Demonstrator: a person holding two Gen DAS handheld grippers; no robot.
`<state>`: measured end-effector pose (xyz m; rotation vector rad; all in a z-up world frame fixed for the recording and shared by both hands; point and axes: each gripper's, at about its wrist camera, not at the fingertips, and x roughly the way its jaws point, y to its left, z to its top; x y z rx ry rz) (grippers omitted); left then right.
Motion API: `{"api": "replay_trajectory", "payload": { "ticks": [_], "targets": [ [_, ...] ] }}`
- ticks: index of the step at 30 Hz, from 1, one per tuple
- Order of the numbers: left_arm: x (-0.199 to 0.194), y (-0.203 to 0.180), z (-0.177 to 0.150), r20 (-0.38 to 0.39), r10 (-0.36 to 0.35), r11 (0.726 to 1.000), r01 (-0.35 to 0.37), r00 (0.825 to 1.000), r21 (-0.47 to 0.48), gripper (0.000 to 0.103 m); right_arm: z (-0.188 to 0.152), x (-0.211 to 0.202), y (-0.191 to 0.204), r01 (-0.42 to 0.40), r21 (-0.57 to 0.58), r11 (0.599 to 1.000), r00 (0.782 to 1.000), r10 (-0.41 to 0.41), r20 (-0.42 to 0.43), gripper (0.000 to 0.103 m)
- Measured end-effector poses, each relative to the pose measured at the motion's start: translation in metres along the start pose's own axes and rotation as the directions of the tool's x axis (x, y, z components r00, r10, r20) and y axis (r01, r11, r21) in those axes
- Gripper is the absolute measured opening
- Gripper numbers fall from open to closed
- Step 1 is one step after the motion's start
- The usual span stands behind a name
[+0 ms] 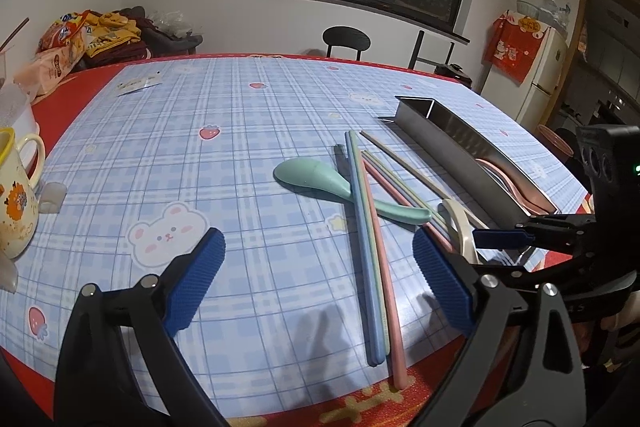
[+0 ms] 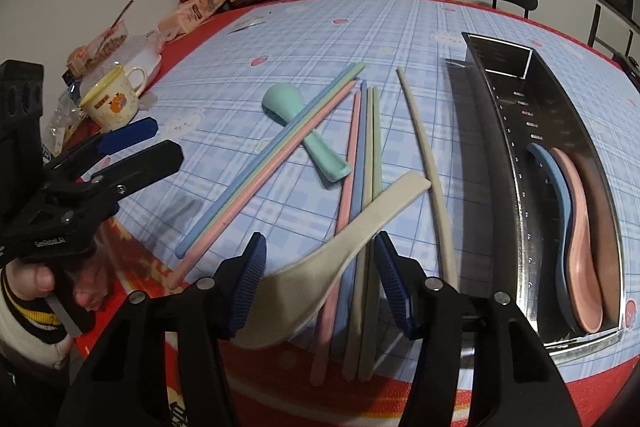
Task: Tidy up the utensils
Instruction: 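Close right tool on the beige spoon handle, then close left tool on a blue chopstick while right tool holds the beige spoon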
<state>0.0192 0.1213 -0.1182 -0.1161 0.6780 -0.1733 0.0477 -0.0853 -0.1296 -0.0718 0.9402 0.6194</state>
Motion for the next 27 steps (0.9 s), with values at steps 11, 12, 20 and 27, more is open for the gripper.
{"api": "replay_trajectory", "payload": {
  "ticks": [11,12,20,27],
  "targets": [
    [0.004,0.0,0.001,-0.011,-0.001,1.0,0.001,1.0,-0.005,0.085,0.001,0.003,0.004,0.033,-0.058,0.998,0.999,-0.031,0.027,0.015],
    [0.003,0.001,0.0,-0.012,-0.001,1.0,0.001,1.0,-0.005,0.083,0.001,0.002,0.005,0.031,-0.062,0.998,0.999,-0.029,0.029,0.015],
    [0.007,0.0,0.0,-0.031,-0.013,1.0,0.013,0.999,0.0,0.065,-0.002,0.001,0.005,0.018,-0.07,0.997,0.999,-0.014,0.045,0.013],
    [0.013,-0.002,0.0,-0.062,-0.022,1.0,0.022,0.998,0.005,0.045,-0.005,-0.003,0.001,-0.013,-0.045,0.999,0.997,0.016,0.074,0.007]
  ]
}}
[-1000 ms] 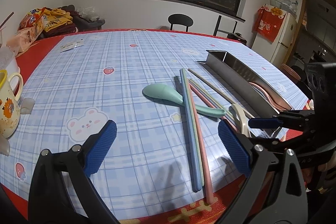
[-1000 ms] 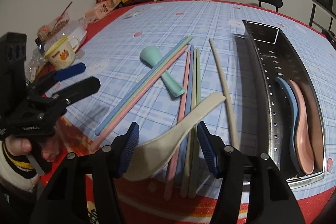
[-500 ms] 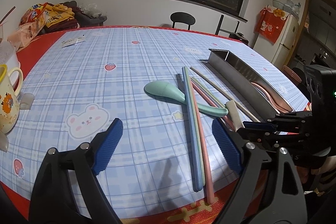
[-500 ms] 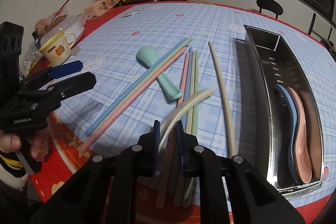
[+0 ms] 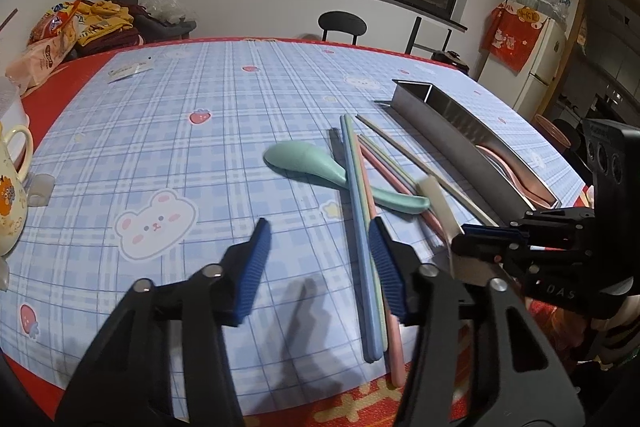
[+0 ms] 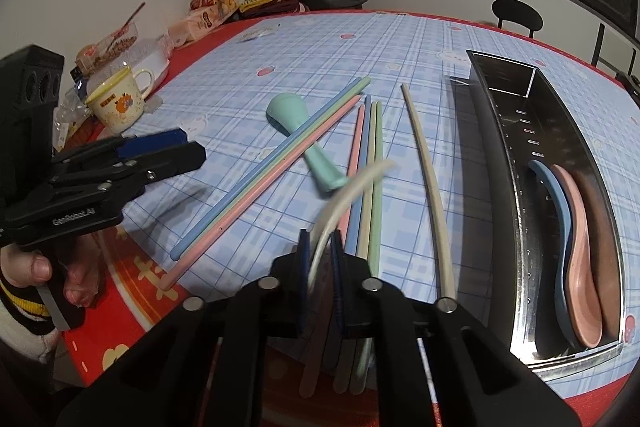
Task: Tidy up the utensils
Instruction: 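Close left tool on a blue chopstick while right tool holds the beige spoon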
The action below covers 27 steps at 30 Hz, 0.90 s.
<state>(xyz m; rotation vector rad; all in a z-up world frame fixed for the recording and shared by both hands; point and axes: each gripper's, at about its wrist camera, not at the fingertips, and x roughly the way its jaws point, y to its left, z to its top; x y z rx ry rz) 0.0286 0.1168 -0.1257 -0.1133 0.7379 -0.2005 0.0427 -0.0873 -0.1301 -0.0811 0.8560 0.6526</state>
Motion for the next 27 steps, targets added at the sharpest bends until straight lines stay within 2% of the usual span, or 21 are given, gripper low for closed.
{"api": "replay_trajectory", "payload": {
  "ticks": [3,5,9,13,18,27],
  "targets": [
    [0.005,-0.001,0.0,-0.024,-0.01,1.0,0.01,1.0,0.002,0.034,-0.001,-0.007,-0.002,-0.001,0.007,1.0,0.999,0.001,0.046,0.005],
    [0.009,-0.003,0.001,-0.049,-0.014,1.0,0.015,0.999,0.015,0.031,-0.002,-0.01,-0.003,-0.003,0.01,1.0,0.998,0.002,0.067,0.005],
    [0.017,-0.014,0.004,-0.088,0.003,0.998,0.003,0.996,0.069,0.028,-0.003,-0.017,-0.006,-0.006,0.019,1.0,0.994,0.003,0.112,0.005],
    [0.022,-0.021,0.012,-0.096,-0.023,0.998,0.029,0.995,0.062,0.026,-0.005,-0.022,-0.01,-0.019,0.037,0.999,0.99,0.013,0.138,0.005],
    [0.037,-0.028,0.019,-0.119,-0.005,0.997,0.014,0.993,0.072,0.016,-0.006,-0.026,-0.013,-0.026,0.052,0.998,0.987,0.018,0.159,0.006],
    [0.052,-0.033,0.024,-0.142,0.028,0.997,-0.018,0.99,0.072,0.015,-0.006,-0.027,-0.017,-0.064,0.068,0.996,0.984,0.052,0.173,0.006]
  ]
}}
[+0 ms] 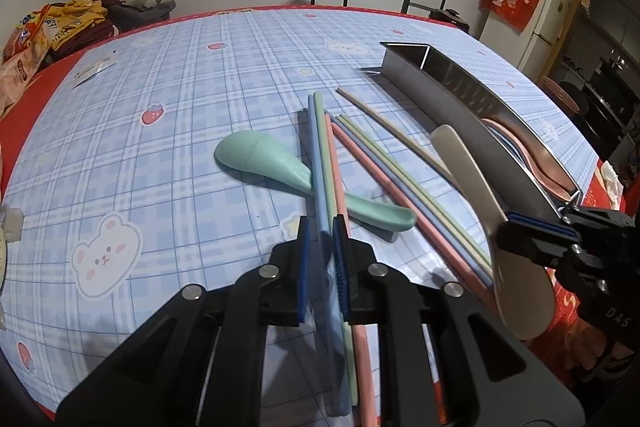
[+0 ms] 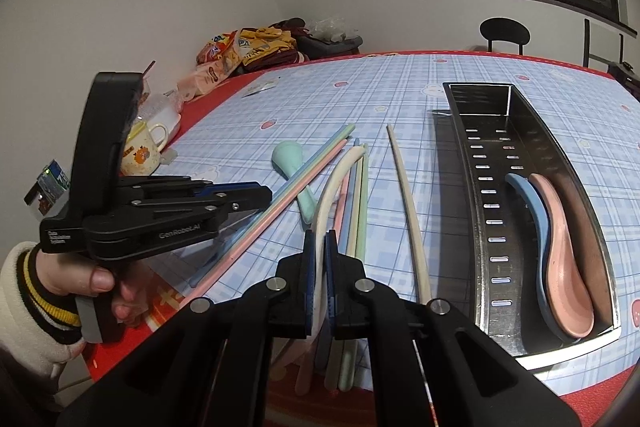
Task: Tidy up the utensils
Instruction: 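Close left tool on a blue chopstick while right tool holds the beige spoon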
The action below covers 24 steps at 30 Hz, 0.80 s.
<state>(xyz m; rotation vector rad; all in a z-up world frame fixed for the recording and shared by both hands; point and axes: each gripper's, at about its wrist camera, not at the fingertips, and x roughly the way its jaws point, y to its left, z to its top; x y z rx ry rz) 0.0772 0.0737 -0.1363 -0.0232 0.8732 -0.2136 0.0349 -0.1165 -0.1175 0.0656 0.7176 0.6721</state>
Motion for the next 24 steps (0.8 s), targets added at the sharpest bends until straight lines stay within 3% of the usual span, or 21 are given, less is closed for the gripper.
{"api": "replay_trajectory", "payload": {
  "ticks": [24],
  "targets": [
    [0.0087,0.0012,0.0025,-0.048,0.051,0.998,-0.05,0.998,0.023,0.018,-0.0001,0.0014,-0.0035,-0.029,0.022,0.999,1.0,0.029,-0.006,0.006]
  ]
}}
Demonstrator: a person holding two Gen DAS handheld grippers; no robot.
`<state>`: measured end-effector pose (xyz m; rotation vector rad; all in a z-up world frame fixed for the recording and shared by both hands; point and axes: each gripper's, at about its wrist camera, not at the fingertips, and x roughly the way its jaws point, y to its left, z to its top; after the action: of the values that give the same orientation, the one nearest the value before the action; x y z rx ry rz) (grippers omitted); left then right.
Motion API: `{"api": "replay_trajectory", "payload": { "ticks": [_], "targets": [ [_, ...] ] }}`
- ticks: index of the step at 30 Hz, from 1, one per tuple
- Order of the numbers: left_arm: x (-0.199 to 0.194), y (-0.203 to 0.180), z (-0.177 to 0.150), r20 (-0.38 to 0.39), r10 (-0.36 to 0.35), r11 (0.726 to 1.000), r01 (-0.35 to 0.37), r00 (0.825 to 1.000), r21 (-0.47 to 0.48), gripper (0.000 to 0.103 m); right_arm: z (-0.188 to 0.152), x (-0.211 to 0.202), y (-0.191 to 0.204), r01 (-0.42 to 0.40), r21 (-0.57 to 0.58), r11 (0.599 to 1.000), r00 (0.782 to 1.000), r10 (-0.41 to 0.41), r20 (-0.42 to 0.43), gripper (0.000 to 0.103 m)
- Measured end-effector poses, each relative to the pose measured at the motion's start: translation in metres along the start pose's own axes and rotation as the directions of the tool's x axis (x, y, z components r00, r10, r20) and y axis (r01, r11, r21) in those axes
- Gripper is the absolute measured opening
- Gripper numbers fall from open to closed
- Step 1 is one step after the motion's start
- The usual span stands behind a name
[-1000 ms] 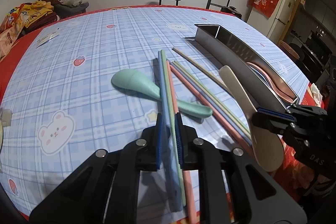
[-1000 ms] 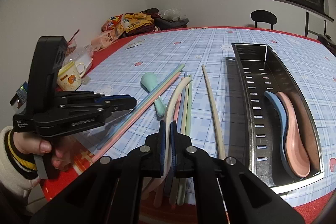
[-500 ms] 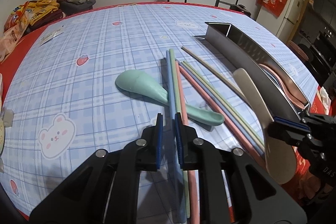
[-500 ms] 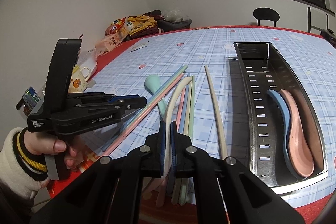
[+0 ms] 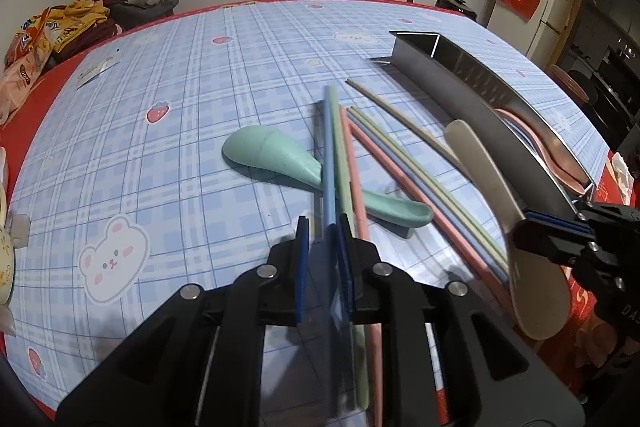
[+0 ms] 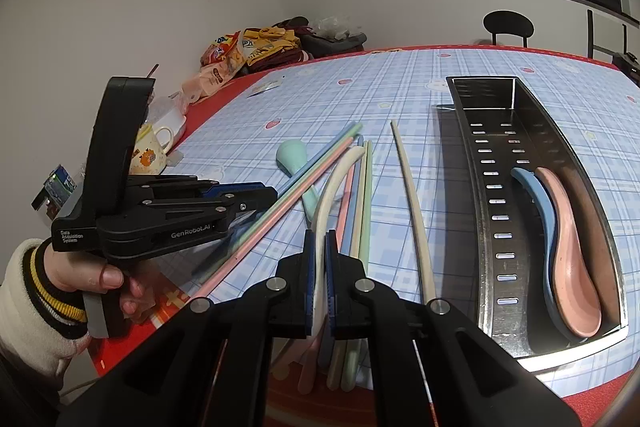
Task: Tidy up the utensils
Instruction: 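Close left tool on a blue chopstick while right tool holds the beige spoon, then lift the blue chopstick with left tool while right tool carries beige spoon toward basket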
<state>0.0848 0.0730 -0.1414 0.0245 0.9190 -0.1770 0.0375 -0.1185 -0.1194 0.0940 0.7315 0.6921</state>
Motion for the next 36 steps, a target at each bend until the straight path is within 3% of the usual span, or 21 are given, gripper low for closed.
{"api": "replay_trajectory", "payload": {
  "ticks": [12,25,36],
  "targets": [
    [0.005,0.003,-0.002,0.01,0.011,1.0,-0.011,1.0,0.003,0.012,0.001,0.001,-0.001,-0.004,0.003,1.0,1.0,0.004,-0.007,0.006],
    [-0.012,0.035,-0.01,0.109,-0.099,0.978,0.117,0.989,-0.174,0.01,0.0,-0.001,0.003,0.005,-0.021,1.0,1.0,-0.005,0.005,0.006],
    [-0.017,0.034,-0.009,0.136,-0.093,0.978,0.116,0.986,-0.174,0.01,0.004,-0.018,-0.004,0.033,0.008,0.999,0.998,-0.033,0.048,0.005]
  ]
}}
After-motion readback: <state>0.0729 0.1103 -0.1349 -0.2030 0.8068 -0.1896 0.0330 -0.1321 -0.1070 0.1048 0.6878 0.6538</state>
